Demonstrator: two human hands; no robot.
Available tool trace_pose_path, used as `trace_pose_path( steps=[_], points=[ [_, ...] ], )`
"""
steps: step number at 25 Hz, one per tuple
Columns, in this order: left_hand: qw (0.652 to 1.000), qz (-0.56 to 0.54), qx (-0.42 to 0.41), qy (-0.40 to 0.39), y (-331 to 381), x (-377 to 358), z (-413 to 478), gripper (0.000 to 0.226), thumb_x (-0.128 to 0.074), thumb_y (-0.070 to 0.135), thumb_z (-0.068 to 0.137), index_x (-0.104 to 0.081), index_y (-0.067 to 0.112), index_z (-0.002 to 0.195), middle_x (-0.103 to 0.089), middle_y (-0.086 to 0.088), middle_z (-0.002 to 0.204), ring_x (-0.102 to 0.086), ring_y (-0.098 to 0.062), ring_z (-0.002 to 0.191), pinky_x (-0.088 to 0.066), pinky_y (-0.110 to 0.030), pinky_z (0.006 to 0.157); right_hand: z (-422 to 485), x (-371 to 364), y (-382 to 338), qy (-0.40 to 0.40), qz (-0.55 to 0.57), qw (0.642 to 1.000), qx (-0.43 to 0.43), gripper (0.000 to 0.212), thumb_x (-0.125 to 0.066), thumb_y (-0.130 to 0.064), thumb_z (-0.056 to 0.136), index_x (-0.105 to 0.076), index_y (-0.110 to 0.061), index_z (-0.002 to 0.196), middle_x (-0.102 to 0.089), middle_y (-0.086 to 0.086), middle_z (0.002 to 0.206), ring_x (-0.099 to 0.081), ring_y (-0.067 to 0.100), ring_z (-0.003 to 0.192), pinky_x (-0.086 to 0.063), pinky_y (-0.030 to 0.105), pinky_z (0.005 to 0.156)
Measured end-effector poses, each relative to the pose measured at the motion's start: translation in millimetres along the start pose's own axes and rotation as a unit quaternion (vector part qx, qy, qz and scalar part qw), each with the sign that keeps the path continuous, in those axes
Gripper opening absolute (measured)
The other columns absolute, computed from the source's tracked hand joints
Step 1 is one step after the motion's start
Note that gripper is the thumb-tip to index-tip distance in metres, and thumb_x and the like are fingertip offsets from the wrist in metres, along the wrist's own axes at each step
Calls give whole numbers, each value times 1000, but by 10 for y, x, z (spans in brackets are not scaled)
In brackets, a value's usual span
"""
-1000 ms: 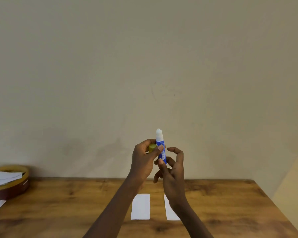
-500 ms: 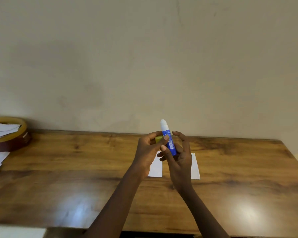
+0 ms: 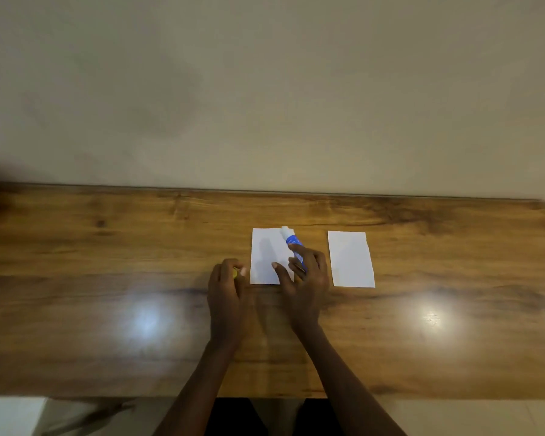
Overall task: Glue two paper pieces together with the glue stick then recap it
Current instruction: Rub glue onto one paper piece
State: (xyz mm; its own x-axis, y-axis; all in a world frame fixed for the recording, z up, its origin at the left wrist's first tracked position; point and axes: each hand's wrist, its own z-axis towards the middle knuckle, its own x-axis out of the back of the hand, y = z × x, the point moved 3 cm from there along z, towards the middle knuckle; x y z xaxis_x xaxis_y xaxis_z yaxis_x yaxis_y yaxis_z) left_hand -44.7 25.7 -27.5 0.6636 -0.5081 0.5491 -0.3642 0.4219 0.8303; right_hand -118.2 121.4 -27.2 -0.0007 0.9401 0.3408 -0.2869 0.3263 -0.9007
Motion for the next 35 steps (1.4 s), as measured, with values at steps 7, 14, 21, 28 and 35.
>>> trace_pose_path(
  steps=[7,14,21,28,35],
  points=[
    [997,62,-27,24,-191,-95,38,26,-59,0,79,-52,1,104,-55,-26,104,-53,-33,96,-48,-36,76,77,-323,112,-124,-27,992,-19,57,-75,-4,66,-50,-6,118,-43,23,130,-55,30,105,-42,22,83],
    [977,192,-66,-59,-162,-158,24,32,-63,13,77,-61,14,109,-56,-23,99,-51,-38,94,-40,-48,84,256,-8,242,-303,-88,946,73,56,-76,-7,64,-53,-5,115,-50,23,124,-50,21,102,-43,18,84],
    [976,206,-46,-55,-154,-166,32,34,-56,32,74,-62,16,104,-59,-20,102,-53,-37,96,-40,-47,82,408,-170,82,-57,176,976,-114,25,-73,-7,69,-58,-23,81,-61,4,77,-57,8,58,-49,12,48],
    [973,219,-52,-58,-184,-173,56,31,-58,31,74,-61,16,101,-57,-18,102,-51,-34,96,-38,-44,80,319,-401,141,-169,105,980,-3,15,-64,4,75,-60,1,90,-63,10,80,-60,24,63,-52,28,61],
    [975,205,-44,-68,-211,-172,34,29,-65,26,72,-61,13,98,-56,-19,103,-49,-35,99,-36,-44,82,301,-415,210,-175,81,981,1,9,-67,1,73,-64,2,82,-65,15,66,-55,1,53,-42,8,54]
  ],
)
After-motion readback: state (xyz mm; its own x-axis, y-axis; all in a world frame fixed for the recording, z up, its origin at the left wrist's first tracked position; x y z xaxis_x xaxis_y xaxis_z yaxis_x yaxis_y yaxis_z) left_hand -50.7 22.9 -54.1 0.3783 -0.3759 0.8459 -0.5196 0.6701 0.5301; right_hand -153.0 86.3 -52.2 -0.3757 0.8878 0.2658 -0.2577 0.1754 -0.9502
